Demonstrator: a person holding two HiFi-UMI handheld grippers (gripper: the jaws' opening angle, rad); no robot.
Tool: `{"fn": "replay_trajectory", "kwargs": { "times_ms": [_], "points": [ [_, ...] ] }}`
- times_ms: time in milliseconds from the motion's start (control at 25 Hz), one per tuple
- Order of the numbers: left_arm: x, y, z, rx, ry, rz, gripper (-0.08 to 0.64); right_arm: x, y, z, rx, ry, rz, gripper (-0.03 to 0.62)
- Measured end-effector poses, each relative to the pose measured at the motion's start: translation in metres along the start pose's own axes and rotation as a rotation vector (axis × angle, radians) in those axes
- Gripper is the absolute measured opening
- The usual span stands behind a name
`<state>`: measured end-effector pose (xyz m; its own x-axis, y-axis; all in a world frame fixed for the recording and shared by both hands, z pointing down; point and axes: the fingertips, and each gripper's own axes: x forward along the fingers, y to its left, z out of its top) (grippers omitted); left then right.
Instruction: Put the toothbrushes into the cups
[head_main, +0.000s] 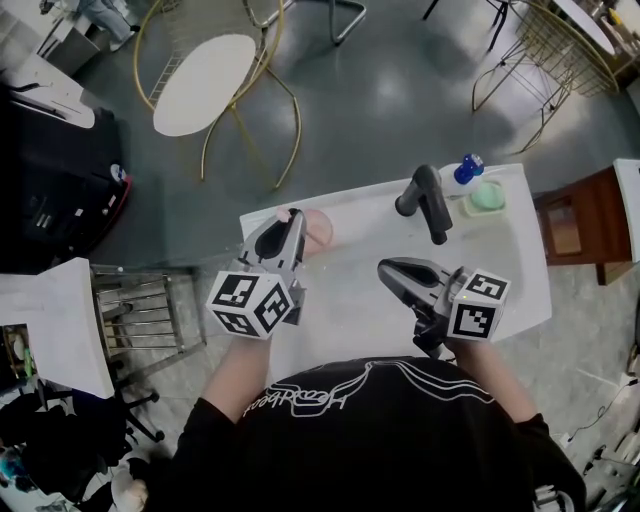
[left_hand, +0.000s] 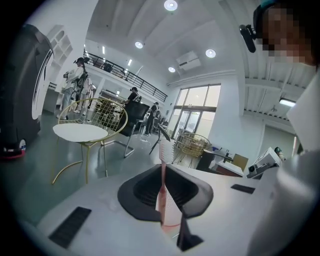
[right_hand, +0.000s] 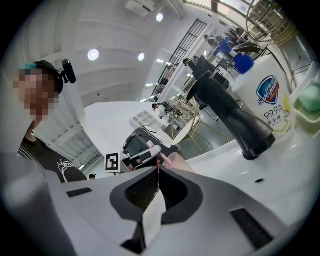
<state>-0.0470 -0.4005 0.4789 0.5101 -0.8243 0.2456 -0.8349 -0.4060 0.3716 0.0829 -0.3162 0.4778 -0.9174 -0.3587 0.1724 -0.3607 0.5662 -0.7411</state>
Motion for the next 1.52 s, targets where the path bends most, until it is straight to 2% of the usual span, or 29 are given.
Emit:
{"fn": "replay_trajectory", "kwargs": {
  "times_ms": [360, 640, 720, 800, 920, 1080, 1240, 1400, 1520],
  "points": [
    [0.003, 0.004, -0.008, 0.020, 0.012, 0.007, 0.026, 0.003, -0.001, 0.000, 0.006, 0.000, -0.001, 0.029],
    [0.004, 0.011, -0.009, 0.057, 0.011, 0.054, 0.028, 0.001, -0.001, 0.000, 0.012, -0.005, 0.001, 0.029],
    [0.006, 0.013, -0.011, 0.052, 0.020, 0.049, 0.072, 0.001, -0.002, -0.002, 0.016, -0.005, -0.003, 0.028],
    [0.007, 0.016, -0.014, 0.031, 0.026, 0.042, 0.138, 0.001, -0.002, -0.003, 0.022, -0.005, -0.005, 0.028],
    [0.009, 0.019, -0.017, -0.008, 0.035, 0.034, 0.183, 0.003, 0.001, -0.002, 0.024, -0.011, -0.001, 0.028],
    [0.004, 0.017, -0.021, -0.099, 0.038, -0.022, 0.245, -0.001, 0.011, 0.000, 0.006, -0.023, -0.009, 0.028],
    [-0.013, 0.020, -0.020, -0.157, 0.033, -0.040, 0.255, -0.009, 0.023, 0.002, -0.028, -0.046, -0.047, 0.028],
    [-0.044, 0.012, -0.024, -0.186, 0.067, -0.038, 0.253, -0.015, 0.043, -0.002, -0.084, -0.064, -0.089, 0.028],
    [-0.075, -0.007, -0.029, -0.198, 0.087, -0.089, 0.253, -0.016, 0.065, -0.008, -0.100, -0.083, -0.087, 0.028]
  ]
}}
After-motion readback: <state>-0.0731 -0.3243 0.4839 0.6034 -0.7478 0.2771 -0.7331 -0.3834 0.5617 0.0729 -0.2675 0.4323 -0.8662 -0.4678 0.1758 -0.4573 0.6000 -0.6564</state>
